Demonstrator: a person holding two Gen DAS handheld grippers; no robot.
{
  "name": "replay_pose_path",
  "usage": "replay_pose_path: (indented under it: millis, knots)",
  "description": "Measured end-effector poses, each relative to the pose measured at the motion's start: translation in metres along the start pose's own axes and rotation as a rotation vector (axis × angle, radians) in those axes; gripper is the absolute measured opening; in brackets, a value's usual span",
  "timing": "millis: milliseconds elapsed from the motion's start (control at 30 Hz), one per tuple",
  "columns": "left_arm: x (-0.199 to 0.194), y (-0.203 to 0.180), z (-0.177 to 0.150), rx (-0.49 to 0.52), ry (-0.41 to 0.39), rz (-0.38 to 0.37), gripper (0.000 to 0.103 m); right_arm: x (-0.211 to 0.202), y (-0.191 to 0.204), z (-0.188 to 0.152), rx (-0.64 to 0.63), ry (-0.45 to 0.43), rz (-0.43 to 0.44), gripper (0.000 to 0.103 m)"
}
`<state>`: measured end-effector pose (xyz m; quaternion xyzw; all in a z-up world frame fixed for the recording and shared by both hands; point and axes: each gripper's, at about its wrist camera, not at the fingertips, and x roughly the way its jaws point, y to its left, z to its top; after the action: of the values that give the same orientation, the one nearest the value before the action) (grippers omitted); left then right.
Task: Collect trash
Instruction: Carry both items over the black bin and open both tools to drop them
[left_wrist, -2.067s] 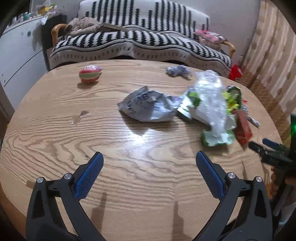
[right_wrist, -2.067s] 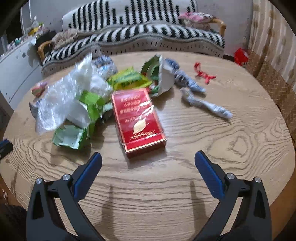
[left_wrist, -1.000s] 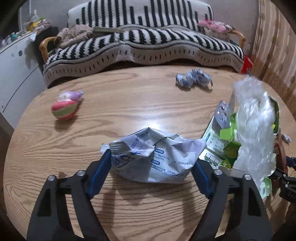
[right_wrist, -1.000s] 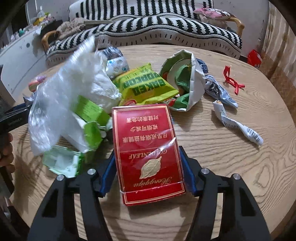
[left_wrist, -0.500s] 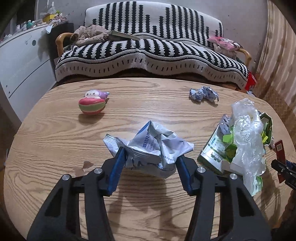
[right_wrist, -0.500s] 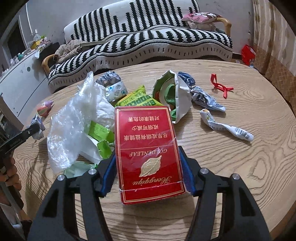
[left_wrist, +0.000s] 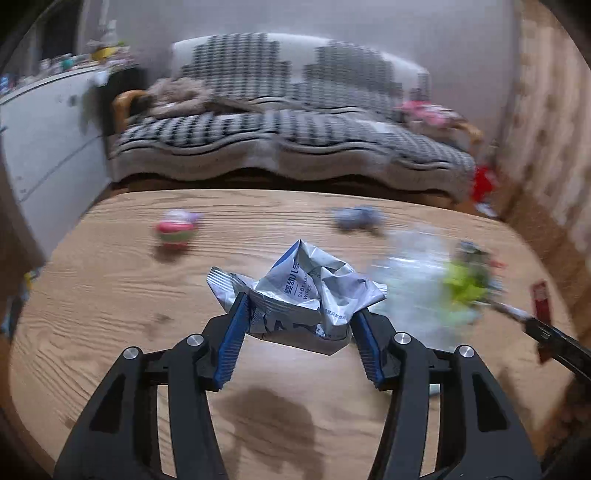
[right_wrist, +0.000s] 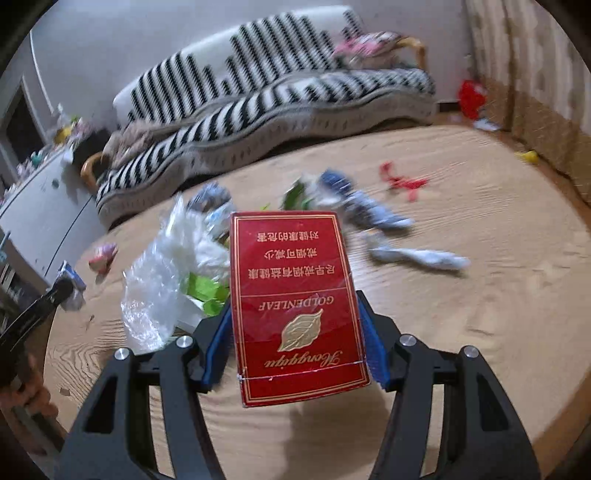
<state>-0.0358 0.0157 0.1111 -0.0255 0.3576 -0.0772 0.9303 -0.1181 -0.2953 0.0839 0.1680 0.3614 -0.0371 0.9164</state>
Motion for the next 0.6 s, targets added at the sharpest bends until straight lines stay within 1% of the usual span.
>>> replay_pose_path:
  millis: [100,167,233,267,300,367,400,433,467,533,600]
  knots:
    - [-0.03,-0.083,-0.022,0.14,0.033,-0.15,0.053,-0.052,-0.039,-0.01,0.033,-0.026,-0.013,0.06]
    - [-0.043,-0.128,-0.038,0.204,0.058,-0.228,0.053,-0.096,-0.081,-0.028,0.064,-0.045,-0.062,0.06]
    - [-0.057,-0.184,-0.063,0.285,0.107,-0.319,0.053,-0.128,-0.118,-0.05,0.098,-0.048,-0.123,0.06]
    - [-0.063,-0.217,-0.082,0.346,0.149,-0.366,0.053,-0.142,-0.14,-0.065,0.13,-0.036,-0.155,0.06]
    - [-0.066,-0.233,-0.092,0.376,0.168,-0.388,0.053,-0.153,-0.162,-0.08,0.164,-0.013,-0.173,0.06]
    - [-0.07,-0.28,-0.129,0.46,0.241,-0.454,0.053,-0.164,-0.19,-0.106,0.218,0.027,-0.177,0.06]
    - [-0.069,-0.296,-0.144,0.488,0.275,-0.472,0.053,-0.167,-0.208,-0.125,0.251,0.055,-0.18,0.06]
    - [-0.067,-0.315,-0.164,0.523,0.315,-0.489,0.053,-0.168,-0.22,-0.134,0.269,0.069,-0.184,0.06]
    - [-0.064,-0.325,-0.176,0.547,0.339,-0.493,0.053,-0.169,-0.233,-0.149,0.293,0.089,-0.194,0.06]
    - [-0.054,-0.346,-0.207,0.603,0.399,-0.483,0.053,-0.167,-0.251,-0.172,0.34,0.122,-0.198,0.06]
    - [-0.047,-0.357,-0.227,0.626,0.437,-0.469,0.053,-0.162,-0.264,-0.189,0.376,0.148,-0.2,0.06]
